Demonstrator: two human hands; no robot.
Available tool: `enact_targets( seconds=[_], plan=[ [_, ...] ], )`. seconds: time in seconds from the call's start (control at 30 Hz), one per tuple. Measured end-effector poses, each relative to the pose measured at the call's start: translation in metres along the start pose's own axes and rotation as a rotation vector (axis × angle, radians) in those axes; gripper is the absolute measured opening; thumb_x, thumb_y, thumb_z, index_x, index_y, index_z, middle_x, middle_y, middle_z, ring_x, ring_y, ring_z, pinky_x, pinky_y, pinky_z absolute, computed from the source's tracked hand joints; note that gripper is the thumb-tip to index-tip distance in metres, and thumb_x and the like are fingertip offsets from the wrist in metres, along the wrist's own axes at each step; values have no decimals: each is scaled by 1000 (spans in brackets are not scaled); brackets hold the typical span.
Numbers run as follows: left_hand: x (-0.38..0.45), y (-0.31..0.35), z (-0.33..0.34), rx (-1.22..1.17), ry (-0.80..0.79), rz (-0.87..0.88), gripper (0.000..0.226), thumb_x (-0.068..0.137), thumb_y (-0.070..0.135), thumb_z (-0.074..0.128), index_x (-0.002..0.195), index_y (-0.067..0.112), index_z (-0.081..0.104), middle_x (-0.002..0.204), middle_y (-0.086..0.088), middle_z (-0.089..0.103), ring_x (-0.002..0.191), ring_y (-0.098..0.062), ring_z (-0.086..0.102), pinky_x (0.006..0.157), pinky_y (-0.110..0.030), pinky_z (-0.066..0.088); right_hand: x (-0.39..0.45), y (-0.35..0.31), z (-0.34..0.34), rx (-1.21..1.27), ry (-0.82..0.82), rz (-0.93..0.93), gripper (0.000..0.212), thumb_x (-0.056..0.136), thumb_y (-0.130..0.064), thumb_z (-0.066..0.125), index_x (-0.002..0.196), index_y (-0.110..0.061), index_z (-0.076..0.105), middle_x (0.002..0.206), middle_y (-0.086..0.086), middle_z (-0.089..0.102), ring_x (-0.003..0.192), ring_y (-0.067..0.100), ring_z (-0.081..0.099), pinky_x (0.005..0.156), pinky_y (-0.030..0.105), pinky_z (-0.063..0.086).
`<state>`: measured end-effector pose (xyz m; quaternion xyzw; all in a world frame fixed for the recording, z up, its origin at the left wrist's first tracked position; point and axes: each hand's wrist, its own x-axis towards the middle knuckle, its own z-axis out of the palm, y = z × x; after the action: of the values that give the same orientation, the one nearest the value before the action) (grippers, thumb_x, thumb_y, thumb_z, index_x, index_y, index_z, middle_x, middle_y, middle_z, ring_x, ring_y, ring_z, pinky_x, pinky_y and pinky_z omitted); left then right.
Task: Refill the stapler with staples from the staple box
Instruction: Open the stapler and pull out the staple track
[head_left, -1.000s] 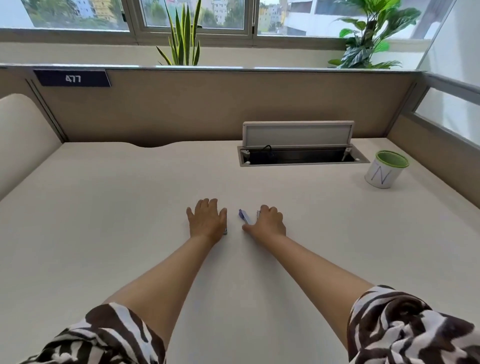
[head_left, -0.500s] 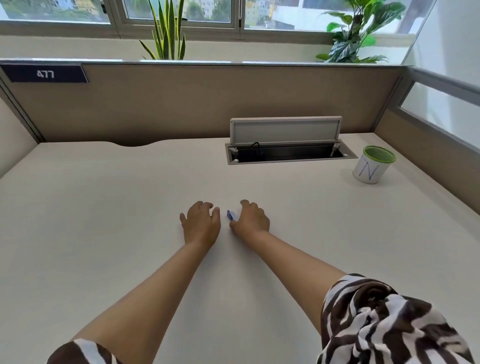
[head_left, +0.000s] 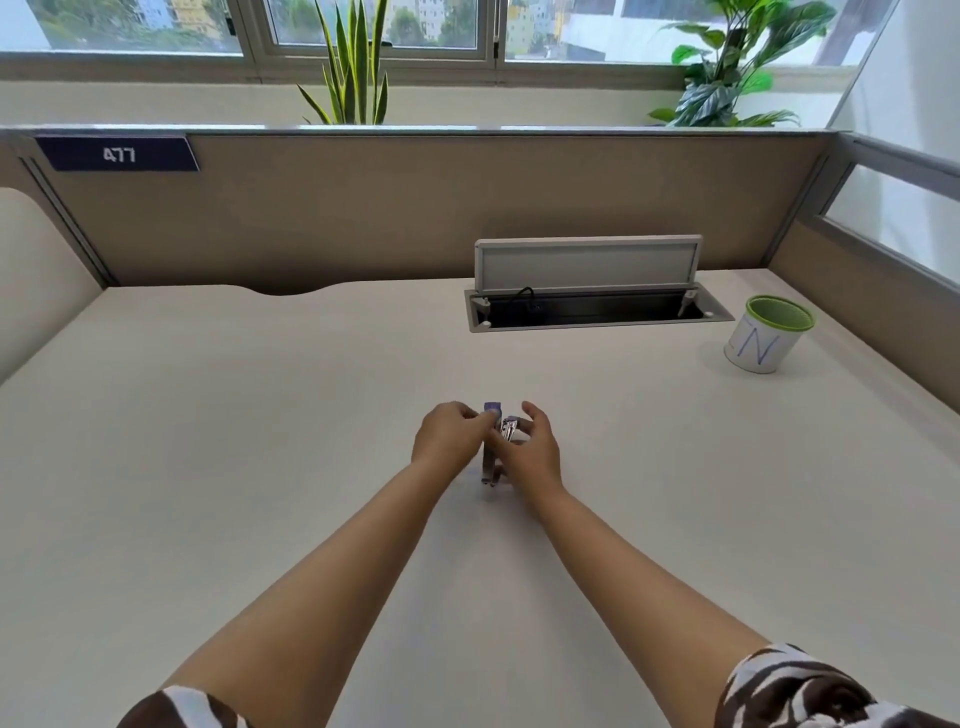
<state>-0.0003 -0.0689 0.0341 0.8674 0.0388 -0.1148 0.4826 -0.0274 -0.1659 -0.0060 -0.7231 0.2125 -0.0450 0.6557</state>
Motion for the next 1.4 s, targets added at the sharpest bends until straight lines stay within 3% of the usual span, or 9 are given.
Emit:
enact_targets(
  seconds=[0.17,0.47,0.63,0.7,0.8,0.93,1.0,1.17,1.4],
  plan=[
    [-6,15,2,259,7,8,32,80,38,63,63,12,56,59,-2,58,66,-25,61,64,-30,48,-11,1,1,175,-35,-49,62,84,-4,61,139,-16,34,124,0,51,80,20,62,78,46,55],
    [-9,20,-6,154,-10,53,22,85,28,58,75,8,59,73,-11,60,73,-29,61,69,-34,47,-20,-4,-1,245,-59,-89,68,82,-10,68,139,-17,33,134,-1,49,93,25,63,88,46,54],
    [-15,21,-7,65,-20,55,22,86,25,61,70,10,60,76,-14,66,71,-30,65,80,-41,56,-22,-10,0,228,-68,-57,74,87,-11,60,148,-15,19,138,2,49,94,18,60,67,26,53],
    [-18,21,-7,49,-7,66,22,84,25,62,67,11,61,81,-17,70,77,-33,70,80,-41,58,-24,-13,2,233,-80,-14,73,89,-13,56,149,-14,14,114,3,62,84,16,59,56,20,46],
    [-19,21,-7,86,27,99,21,82,32,62,81,12,68,89,-12,72,86,-29,70,79,-36,56,-27,-18,3,290,-166,29,53,92,-14,51,142,-16,34,79,1,60,68,17,54,55,22,42],
    [-15,21,-13,50,-1,16,60,78,48,65,122,7,59,118,-10,66,107,-27,63,91,-38,51,-30,-25,-5,416,-313,121,25,96,-17,49,116,-10,61,91,2,68,86,16,65,66,24,51],
    [-12,22,-20,-41,-69,-43,53,80,48,64,110,3,64,116,-14,64,110,-29,58,90,-40,46,-31,-27,-10,434,-368,158,24,96,-20,49,115,-11,60,95,-1,68,89,14,63,69,25,50],
    [-15,20,-34,-291,-272,-147,31,83,34,66,90,4,68,73,-6,61,79,-22,58,88,-40,43,-31,-31,-16,383,-408,201,18,96,-18,49,97,-11,65,84,0,65,78,10,60,63,23,47],
    [-14,18,-29,-289,-226,-135,44,82,31,68,103,-8,68,76,-13,64,74,-26,62,85,-37,52,-34,-36,-19,382,-391,257,17,95,-15,50,89,-11,66,82,2,65,73,11,58,56,21,44]
  ],
)
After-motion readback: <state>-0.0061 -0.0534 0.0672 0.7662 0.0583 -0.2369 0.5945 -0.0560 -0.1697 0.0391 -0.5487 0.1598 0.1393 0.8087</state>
